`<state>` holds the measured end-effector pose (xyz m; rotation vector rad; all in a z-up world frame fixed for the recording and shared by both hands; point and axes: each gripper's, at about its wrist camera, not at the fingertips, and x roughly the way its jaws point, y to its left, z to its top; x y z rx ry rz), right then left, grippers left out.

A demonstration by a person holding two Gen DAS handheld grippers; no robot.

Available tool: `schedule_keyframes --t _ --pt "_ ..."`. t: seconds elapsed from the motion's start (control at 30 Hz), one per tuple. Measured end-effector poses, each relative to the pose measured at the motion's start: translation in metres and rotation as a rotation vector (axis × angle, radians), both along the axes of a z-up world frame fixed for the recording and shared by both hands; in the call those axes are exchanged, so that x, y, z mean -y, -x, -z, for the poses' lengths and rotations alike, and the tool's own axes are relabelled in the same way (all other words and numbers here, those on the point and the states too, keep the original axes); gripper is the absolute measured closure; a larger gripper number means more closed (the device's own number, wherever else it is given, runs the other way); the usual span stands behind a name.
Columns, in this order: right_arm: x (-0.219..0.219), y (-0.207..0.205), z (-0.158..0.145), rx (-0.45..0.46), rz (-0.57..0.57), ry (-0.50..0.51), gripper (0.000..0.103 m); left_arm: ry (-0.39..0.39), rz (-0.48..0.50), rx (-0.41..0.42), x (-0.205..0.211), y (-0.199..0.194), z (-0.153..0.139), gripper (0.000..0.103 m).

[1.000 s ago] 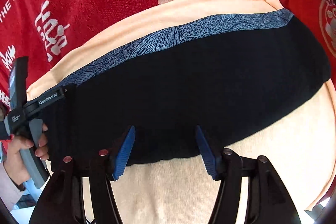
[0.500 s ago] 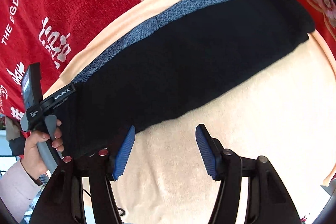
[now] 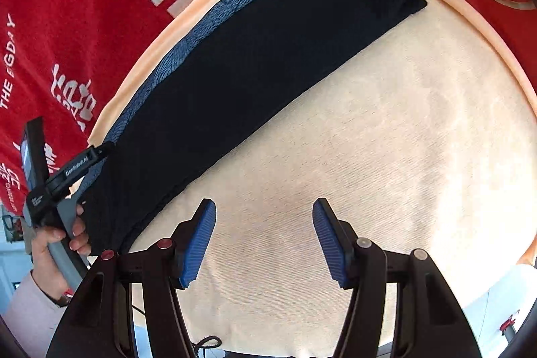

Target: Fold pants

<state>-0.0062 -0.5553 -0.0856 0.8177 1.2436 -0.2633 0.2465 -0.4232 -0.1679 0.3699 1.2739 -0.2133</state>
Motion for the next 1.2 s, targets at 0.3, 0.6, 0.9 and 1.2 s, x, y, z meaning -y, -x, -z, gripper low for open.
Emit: schedule_keyframes --t 0.3,0.6,0.9,1.2 --pt "0.087 0.005 -0.004 0.084 0.228 0.035 0.043 0.091 0.142 -0.089 0.091 0.066 -0.015 0.000" --pt "0.134 -0.015 -0.004 0.126 0.299 0.084 0.085 0.079 0.138 -0.086 0.130 0.091 -0.002 0.000" --pt "0.133 0.009 0.011 0.180 0.311 -0.094 0.069 0.060 0.132 -0.069 0.146 0.100 -0.002 0.000" --pt "0.127 0.015 0.023 0.232 0.323 -0.181 0.060 0.066 0.125 -0.068 0.138 0.099 0.005 0.000"
